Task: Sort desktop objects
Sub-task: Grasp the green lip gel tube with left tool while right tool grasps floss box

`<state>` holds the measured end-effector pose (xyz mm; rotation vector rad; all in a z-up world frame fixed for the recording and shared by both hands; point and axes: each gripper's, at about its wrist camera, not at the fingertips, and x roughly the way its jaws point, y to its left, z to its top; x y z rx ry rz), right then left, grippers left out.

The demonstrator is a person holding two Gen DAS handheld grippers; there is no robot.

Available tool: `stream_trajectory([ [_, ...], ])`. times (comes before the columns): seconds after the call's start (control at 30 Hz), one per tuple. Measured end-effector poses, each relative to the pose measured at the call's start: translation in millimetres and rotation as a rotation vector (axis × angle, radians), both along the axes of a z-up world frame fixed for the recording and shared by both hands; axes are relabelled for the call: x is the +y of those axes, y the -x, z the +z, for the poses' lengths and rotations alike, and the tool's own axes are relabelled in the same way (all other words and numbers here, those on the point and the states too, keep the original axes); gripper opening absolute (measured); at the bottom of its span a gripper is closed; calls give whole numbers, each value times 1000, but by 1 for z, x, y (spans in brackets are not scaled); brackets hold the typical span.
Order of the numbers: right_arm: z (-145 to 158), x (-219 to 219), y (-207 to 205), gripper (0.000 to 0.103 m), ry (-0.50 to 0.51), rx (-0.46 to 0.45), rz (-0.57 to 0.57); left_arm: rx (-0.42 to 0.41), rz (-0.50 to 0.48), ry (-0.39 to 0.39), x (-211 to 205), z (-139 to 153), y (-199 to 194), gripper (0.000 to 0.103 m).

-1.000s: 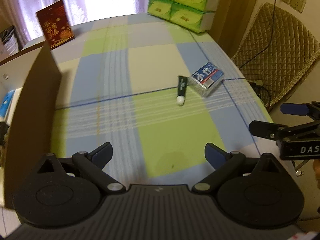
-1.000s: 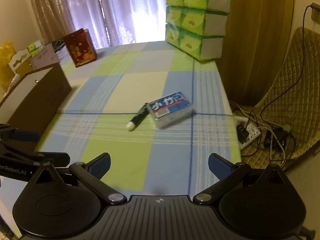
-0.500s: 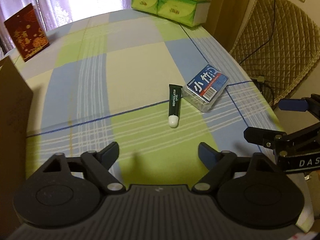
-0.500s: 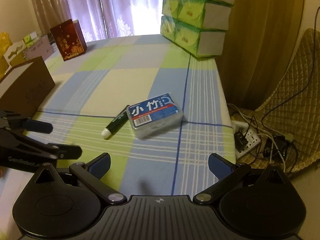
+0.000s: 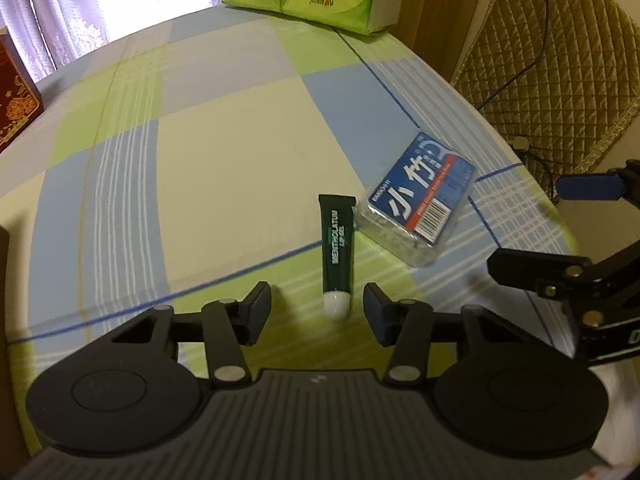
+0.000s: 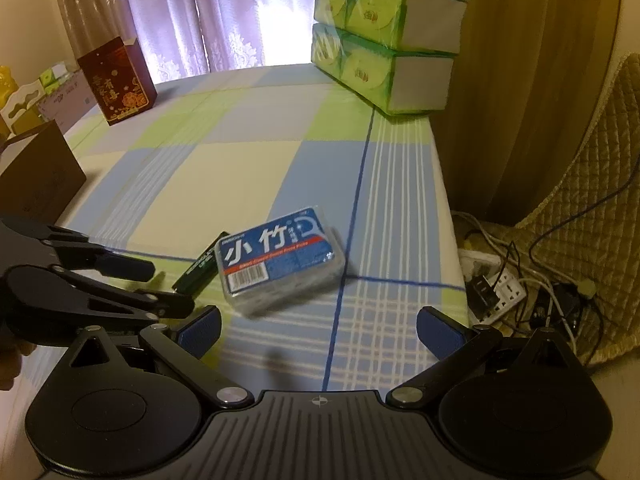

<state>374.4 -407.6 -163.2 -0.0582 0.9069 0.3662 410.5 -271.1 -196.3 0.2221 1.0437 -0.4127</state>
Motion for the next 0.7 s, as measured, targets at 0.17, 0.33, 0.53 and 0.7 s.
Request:
stream_trajectory([
  [0.17,-2,-1,-8,101,-19,0,12,-14,-7,4,-4,-3,-12,44],
  [0.33,-2,6,-14,101,-36,-23,58,-27,21,1,2,-2,-21,16],
  [0.53,-6,25,-26,101,-7,-36,124,-15,138,-12,36,-1,-24,15],
  [0.7,-18,46,-32,101,70,-50,197,10,252,-16,80,1,-16,14],
])
